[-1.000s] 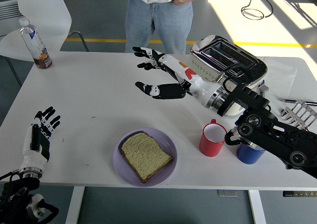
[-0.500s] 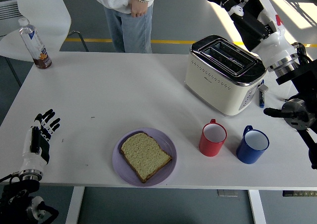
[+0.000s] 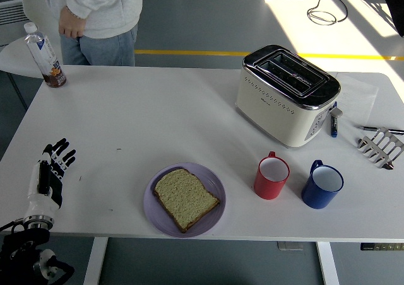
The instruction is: Push plate across desktop,pick up the break from the machine,place the break in the plate
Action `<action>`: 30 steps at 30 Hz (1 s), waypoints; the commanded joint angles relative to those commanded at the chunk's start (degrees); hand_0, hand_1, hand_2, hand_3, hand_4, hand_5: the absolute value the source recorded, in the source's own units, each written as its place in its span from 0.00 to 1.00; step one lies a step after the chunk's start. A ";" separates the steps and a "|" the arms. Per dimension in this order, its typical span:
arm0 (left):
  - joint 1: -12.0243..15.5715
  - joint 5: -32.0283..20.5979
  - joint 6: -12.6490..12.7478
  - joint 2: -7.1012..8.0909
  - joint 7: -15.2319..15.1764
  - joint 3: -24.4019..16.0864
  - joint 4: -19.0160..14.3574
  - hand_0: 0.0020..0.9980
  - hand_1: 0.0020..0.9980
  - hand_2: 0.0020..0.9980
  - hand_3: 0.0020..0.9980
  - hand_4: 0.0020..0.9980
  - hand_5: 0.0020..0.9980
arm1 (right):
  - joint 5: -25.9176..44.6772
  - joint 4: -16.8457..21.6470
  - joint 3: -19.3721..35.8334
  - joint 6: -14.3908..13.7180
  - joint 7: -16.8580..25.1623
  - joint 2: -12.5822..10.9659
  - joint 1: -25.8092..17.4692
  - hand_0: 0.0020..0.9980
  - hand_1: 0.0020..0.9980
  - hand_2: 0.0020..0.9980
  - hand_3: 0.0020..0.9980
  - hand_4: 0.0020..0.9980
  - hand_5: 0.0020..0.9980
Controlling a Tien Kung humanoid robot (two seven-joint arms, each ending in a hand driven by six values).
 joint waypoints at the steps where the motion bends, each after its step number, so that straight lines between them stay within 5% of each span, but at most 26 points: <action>1: -0.04 -0.03 0.01 0.00 0.00 -0.06 0.01 0.81 0.80 0.88 0.79 0.52 1.00 | 0.11 0.09 0.21 0.13 -0.14 -0.65 -0.16 0.80 0.77 0.81 0.83 0.51 0.46; 6: -0.11 -0.12 0.02 0.00 -0.04 -0.44 -0.03 0.81 0.80 0.88 0.79 0.52 1.00 | 0.65 0.30 0.93 0.82 -0.61 -2.03 -1.15 0.80 0.77 0.81 0.83 0.51 0.47; 14: 0.11 -0.27 0.08 0.00 -0.10 -0.88 -0.11 0.81 0.80 0.88 0.79 0.52 1.00 | 1.67 -0.16 -0.24 1.05 -1.19 -0.18 -1.33 0.80 0.77 0.81 0.83 0.51 0.49; 15: 0.14 -0.31 0.11 0.00 -0.12 -0.93 -0.10 0.81 0.80 0.88 0.79 0.52 1.00 | 1.73 -0.34 -0.51 1.14 -1.52 0.12 -1.27 0.89 0.82 0.87 0.86 0.53 0.62; 20: 0.02 -0.29 0.17 0.00 -0.20 -1.00 -0.04 0.81 0.80 0.88 0.79 0.52 1.00 | 1.80 -0.90 -1.44 1.02 -2.40 0.94 -1.10 0.89 0.82 0.87 0.86 0.53 0.62; 21: -0.04 -0.27 0.17 0.00 -0.21 -0.96 -0.04 0.81 0.80 0.88 0.79 0.52 1.00 | 1.87 -0.95 -1.48 0.79 -2.37 1.09 -1.08 0.96 0.87 0.91 0.93 0.58 0.82; 30: -0.35 -0.36 0.24 0.00 -0.29 -1.12 0.24 0.81 0.80 0.88 0.79 0.52 1.00 | 2.14 -1.49 -1.52 -1.26 -1.59 1.75 -0.75 0.96 0.88 0.91 0.94 0.58 0.82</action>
